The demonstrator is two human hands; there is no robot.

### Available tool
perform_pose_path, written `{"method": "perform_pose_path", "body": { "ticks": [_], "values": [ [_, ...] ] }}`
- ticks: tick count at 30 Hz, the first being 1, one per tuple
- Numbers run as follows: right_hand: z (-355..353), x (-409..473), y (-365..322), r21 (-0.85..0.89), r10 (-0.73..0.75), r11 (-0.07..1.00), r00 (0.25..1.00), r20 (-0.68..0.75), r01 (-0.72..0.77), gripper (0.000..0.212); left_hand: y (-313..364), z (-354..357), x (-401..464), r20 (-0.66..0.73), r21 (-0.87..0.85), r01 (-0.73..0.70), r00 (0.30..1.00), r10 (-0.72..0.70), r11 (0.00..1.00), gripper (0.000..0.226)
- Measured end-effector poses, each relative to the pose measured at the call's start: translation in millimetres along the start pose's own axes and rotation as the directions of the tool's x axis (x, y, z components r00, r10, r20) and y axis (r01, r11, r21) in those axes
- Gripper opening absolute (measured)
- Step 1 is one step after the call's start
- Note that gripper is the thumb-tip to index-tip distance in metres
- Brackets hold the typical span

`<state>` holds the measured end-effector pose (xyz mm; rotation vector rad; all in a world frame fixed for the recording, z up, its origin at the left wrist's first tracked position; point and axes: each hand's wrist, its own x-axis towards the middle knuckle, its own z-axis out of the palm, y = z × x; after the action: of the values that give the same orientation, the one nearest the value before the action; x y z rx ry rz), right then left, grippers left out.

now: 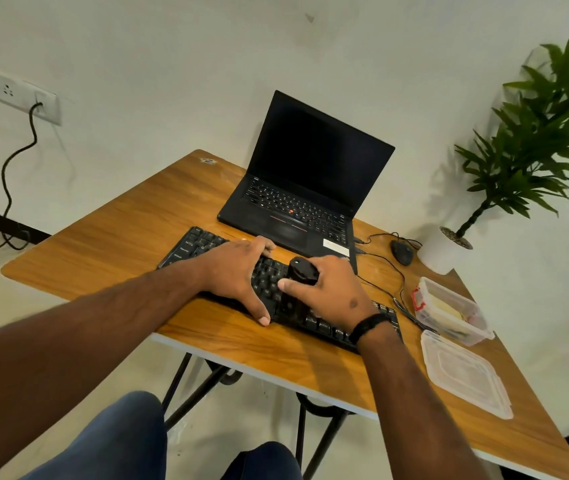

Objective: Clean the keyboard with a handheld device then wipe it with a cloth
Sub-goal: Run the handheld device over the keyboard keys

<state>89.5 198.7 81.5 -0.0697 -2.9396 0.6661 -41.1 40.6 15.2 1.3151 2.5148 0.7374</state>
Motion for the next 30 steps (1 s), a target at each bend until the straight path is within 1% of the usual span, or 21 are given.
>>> {"method": "perform_pose_path", "body": {
  "ticks": [1, 2, 4, 5, 7, 8, 9, 11, 12, 14, 15, 17, 18, 20, 21, 23, 24, 27, 30],
  "values": [
    [-3.4, -0.5, -0.8, -0.014, 0.024, 1.0, 0.998, 0.051, -0.023, 0.023, -0.2, 0.4, -0.1, -0.002, -0.002, -0.002, 1.0, 0.002, 1.0, 0.137],
    [-6.2, -0.3, -1.4, -0.035, 0.015, 0.999, 0.999, 0.044, -0.013, 0.023, -0.5, 0.6, -0.1, -0.006, -0.006, -0.002, 1.0, 0.002, 1.0, 0.137],
    [-7.5, -0.1, -1.0, -0.057, -0.038, 0.998, 0.997, -0.071, 0.033, 0.023, -0.3, 0.2, 0.1, -0.007, -0.009, -0.003, 1.0, 0.003, 1.0, 0.137],
    [-7.1, -0.4, 0.1, -0.057, -0.033, 0.998, 0.997, -0.072, 0.029, 0.025, -0.2, 0.2, 0.4, -0.007, -0.008, -0.002, 1.0, 0.002, 1.0, 0.136],
    [-6.8, -3.0, 1.2, -0.036, 0.04, 0.999, 0.998, 0.049, -0.039, 0.029, 0.1, 0.0, 0.1, -0.005, -0.009, 0.001, 1.0, -0.001, 1.0, 0.136],
    [-7.3, -4.1, 2.6, -0.035, 0.059, 0.998, 0.994, 0.087, -0.057, 0.028, 0.0, 0.2, -0.3, -0.004, -0.011, 0.001, 1.0, -0.002, 1.0, 0.136],
    [-8.4, -4.7, 3.5, -0.043, 0.047, 0.998, 0.997, 0.069, -0.044, 0.025, -0.1, 0.2, -0.1, -0.008, -0.015, 0.002, 1.0, -0.002, 1.0, 0.136],
    [-8.6, -5.4, 4.7, -0.063, -0.006, 0.998, 0.999, -0.05, 0.003, 0.02, -0.2, 0.0, 0.2, -0.008, -0.018, 0.001, 1.0, -0.001, 1.0, 0.135],
    [-7.9, -5.9, 5.3, -0.056, -0.001, 0.998, 0.999, -0.051, -0.002, 0.02, -0.1, -0.1, 0.2, -0.006, -0.017, 0.003, 1.0, -0.003, 1.0, 0.135],
    [-6.5, -6.6, 4.7, -0.014, 0.064, 0.998, 0.997, 0.04, -0.064, 0.023, 0.1, -0.1, -0.1, -0.007, -0.013, 0.003, 1.0, -0.003, 1.0, 0.136],
    [-6.9, -6.6, 4.2, -0.014, 0.068, 0.998, 0.997, 0.041, -0.067, 0.024, -0.2, 0.3, -0.5, -0.008, -0.012, 0.003, 1.0, -0.003, 1.0, 0.136],
    [-9.2, -5.0, 5.1, -0.047, 0.022, 0.999, 0.997, -0.067, -0.025, 0.023, -0.5, 0.1, 0.1, -0.006, -0.01, 0.003, 1.0, -0.003, 1.0, 0.136],
    [-10.0, -4.9, 5.3, -0.043, 0.03, 0.999, 0.997, -0.072, -0.033, 0.023, -0.5, 0.1, 0.3, -0.002, -0.008, 0.004, 1.0, -0.004, 1.0, 0.136],
    [-8.4, -6.1, 5.1, -0.005, 0.094, 0.996, 0.994, 0.051, -0.094, 0.025, 0.2, -0.2, 0.2, -0.003, -0.006, 0.005, 1.0, -0.005, 1.0, 0.136],
    [-7.1, -7.0, 5.6, -0.011, 0.103, 0.995, 0.992, 0.067, -0.103, 0.026, 0.5, -0.3, 0.1, -0.004, -0.006, 0.003, 1.0, -0.003, 1.0, 0.136],
    [-8.2, -7.3, 9.0, -0.073, 0.063, 0.995, 0.997, -0.054, -0.067, 0.026, 0.0, 0.0, 0.5, -0.011, -0.006, 0.001, 1.0, -0.001, 1.0, 0.135],
    [-8.7, -8.2, 10.7, -0.076, 0.054, 0.995, 0.995, -0.088, -0.061, 0.026, -0.4, 0.1, 0.6, -0.009, -0.007, 0.002, 1.0, -0.002, 1.0, 0.135],
    [-7.7, -13.2, 14.4, -0.021, 0.112, 0.994, 0.994, -0.005, -0.112, 0.026, -0.7, 0.3, 0.7, -0.006, -0.011, 0.0, 1.0, 0.0, 1.0, 0.136],
    [-9.4, -15.7, 17.2, -0.051, 0.082, 0.995, 0.992, -0.091, -0.087, 0.023, -2.2, 0.5, 1.3, -0.005, -0.013, 0.001, 1.0, -0.001, 1.0, 0.136]
  ]
}}
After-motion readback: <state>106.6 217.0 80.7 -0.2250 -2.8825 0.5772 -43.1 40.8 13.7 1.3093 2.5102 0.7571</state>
